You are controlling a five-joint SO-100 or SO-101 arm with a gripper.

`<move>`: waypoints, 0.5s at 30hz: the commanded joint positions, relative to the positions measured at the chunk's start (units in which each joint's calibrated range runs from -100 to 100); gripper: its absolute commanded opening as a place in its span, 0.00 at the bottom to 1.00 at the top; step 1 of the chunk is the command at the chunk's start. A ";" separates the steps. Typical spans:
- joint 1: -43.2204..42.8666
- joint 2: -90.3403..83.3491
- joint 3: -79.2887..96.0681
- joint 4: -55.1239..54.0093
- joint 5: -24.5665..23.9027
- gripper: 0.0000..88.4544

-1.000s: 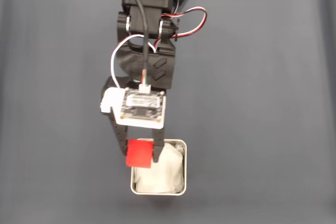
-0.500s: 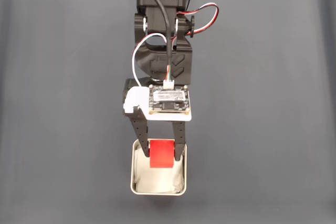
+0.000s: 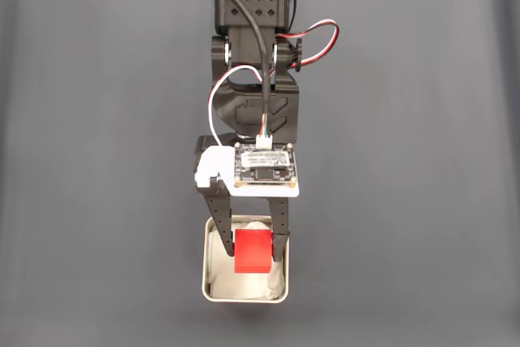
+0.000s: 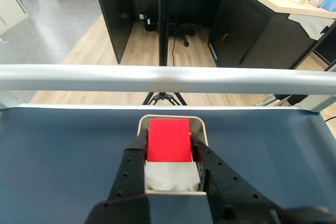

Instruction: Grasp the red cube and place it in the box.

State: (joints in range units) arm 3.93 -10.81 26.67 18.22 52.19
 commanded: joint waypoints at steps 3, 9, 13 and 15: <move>0.05 0.59 -0.12 -2.40 -0.24 0.04; 0.40 1.19 1.52 -3.55 0.20 0.04; 0.90 1.80 2.52 -4.45 0.44 0.04; 1.04 2.06 2.52 -4.61 0.49 0.04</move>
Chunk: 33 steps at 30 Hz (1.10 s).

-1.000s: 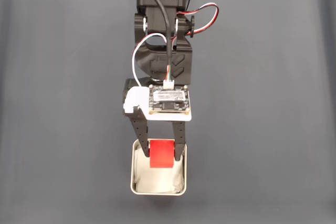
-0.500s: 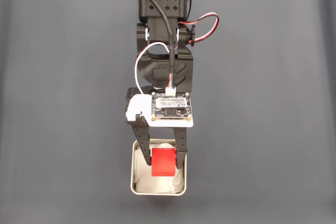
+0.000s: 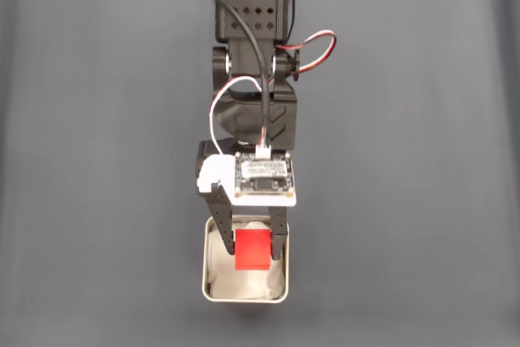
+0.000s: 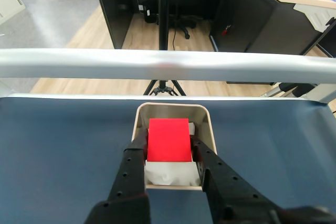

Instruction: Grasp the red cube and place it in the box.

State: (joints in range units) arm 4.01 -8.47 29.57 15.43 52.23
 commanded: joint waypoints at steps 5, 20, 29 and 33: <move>1.25 0.32 -0.37 -2.48 0.49 0.04; 1.82 0.67 -0.83 -3.22 0.59 0.05; 2.53 -0.54 -1.01 -4.61 -1.37 0.47; 2.60 -0.89 -0.73 -4.61 -1.07 0.51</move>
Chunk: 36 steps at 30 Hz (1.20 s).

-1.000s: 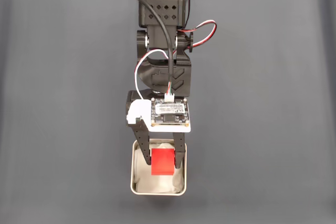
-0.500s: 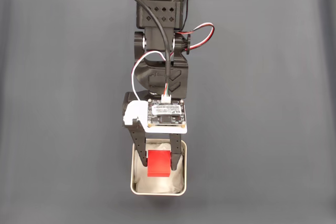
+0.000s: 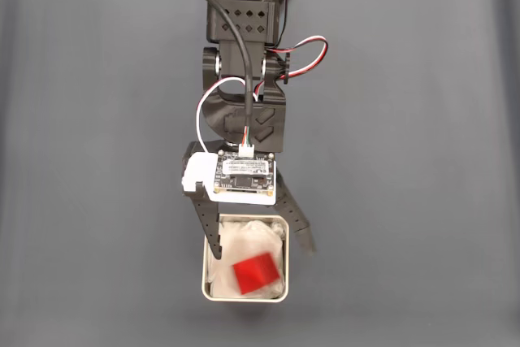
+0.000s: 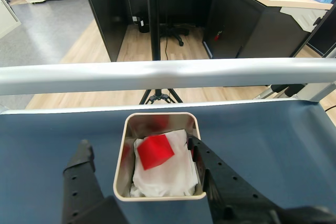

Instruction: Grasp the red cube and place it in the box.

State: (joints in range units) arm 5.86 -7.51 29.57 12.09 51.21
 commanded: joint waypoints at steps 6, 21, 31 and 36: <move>0.74 -2.19 -0.19 -1.60 0.05 0.52; 1.10 -2.97 0.82 -2.75 -0.24 0.52; 0.89 -5.14 1.09 -2.99 -1.12 0.37; -0.68 -11.55 1.46 -1.19 -1.66 0.00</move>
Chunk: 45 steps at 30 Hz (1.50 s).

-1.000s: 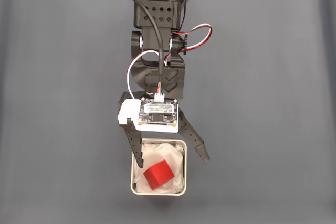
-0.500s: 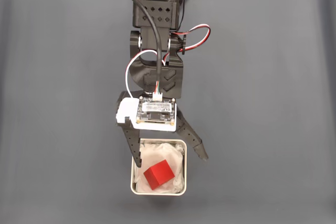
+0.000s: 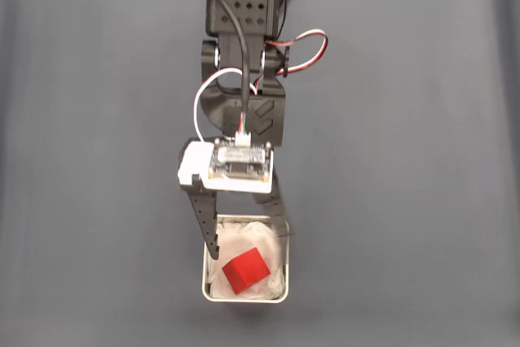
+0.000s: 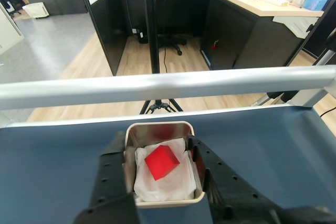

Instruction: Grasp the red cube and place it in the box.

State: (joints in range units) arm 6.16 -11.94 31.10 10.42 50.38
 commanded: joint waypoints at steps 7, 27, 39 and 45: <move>-3.46 -23.76 3.11 11.96 -3.13 0.00; -5.59 -87.02 62.78 45.81 -1.17 0.00; -4.52 -87.89 68.62 63.76 -3.03 0.00; -4.95 -87.97 68.62 65.15 -2.98 0.00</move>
State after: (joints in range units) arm 1.85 -100.00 99.37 74.14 47.64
